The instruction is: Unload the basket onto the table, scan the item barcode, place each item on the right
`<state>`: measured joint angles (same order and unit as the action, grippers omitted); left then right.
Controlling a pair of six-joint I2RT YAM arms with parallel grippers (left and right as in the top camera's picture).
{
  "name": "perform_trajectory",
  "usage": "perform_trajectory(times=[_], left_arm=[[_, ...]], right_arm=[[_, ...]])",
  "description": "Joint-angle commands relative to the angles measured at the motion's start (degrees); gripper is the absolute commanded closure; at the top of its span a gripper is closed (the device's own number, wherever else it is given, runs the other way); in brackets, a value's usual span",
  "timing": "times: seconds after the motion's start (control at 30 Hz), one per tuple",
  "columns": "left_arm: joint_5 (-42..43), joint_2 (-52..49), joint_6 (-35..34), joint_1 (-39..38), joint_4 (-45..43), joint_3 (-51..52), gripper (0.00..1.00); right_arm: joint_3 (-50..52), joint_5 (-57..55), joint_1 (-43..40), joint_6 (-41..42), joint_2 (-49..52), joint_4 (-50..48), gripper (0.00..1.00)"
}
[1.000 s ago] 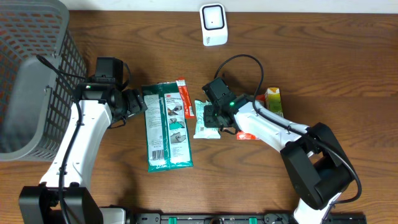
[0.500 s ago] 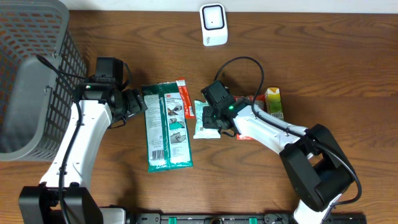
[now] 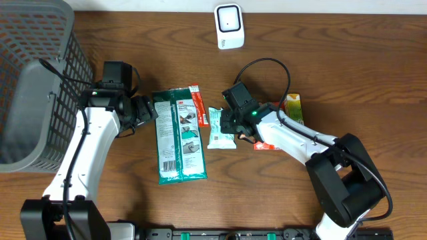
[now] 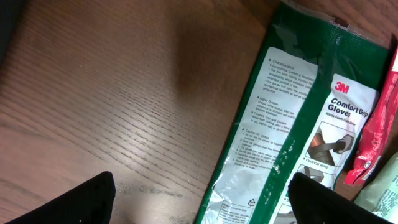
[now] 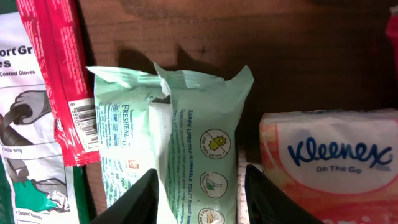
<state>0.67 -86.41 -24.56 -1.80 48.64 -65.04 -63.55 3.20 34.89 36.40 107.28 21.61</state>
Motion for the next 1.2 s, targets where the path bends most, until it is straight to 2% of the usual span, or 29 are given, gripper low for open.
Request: perform_trajectory(times=[0.0,0.2,0.3,0.47,0.57,0.63,0.77,0.97,1.17], left_arm=[[-0.74,0.04,0.52,0.13,0.17,-0.46,0.1],[-0.74,0.04,0.52,0.13,0.17,-0.46,0.1],[-0.74,0.04,0.52,0.13,0.17,-0.46,0.1],[-0.74,0.04,0.52,0.13,0.17,-0.46,0.1],[-0.74,0.04,0.52,0.13,0.17,-0.46,0.1],[-0.74,0.04,0.52,0.13,0.17,-0.46,0.1],[-0.74,0.04,0.52,0.13,0.17,-0.46,0.1],[-0.74,0.04,0.52,0.13,0.17,-0.46,0.09],[-0.74,0.04,0.52,0.13,0.17,-0.46,0.1]], right_arm=[[0.61,-0.11,0.46,-0.87,0.61,-0.04,0.59],[0.61,0.26,0.46,-0.87,3.65,-0.2,0.59],[0.61,0.98,0.46,-0.87,4.28,0.22,0.63],[0.61,1.25,0.07,-0.9,2.62,1.09,0.86],[0.61,1.25,-0.76,-0.92,0.24,1.14,0.88],[0.61,1.68,-1.49,-1.05,-1.73,1.29,0.99],[0.61,6.45,-2.49,-7.65,-5.05,1.29,0.99],[0.61,14.8,-5.2,-7.8,-6.8,1.44,0.99],[0.79,14.8,-4.72,-11.63,-6.75,2.19,0.99]])
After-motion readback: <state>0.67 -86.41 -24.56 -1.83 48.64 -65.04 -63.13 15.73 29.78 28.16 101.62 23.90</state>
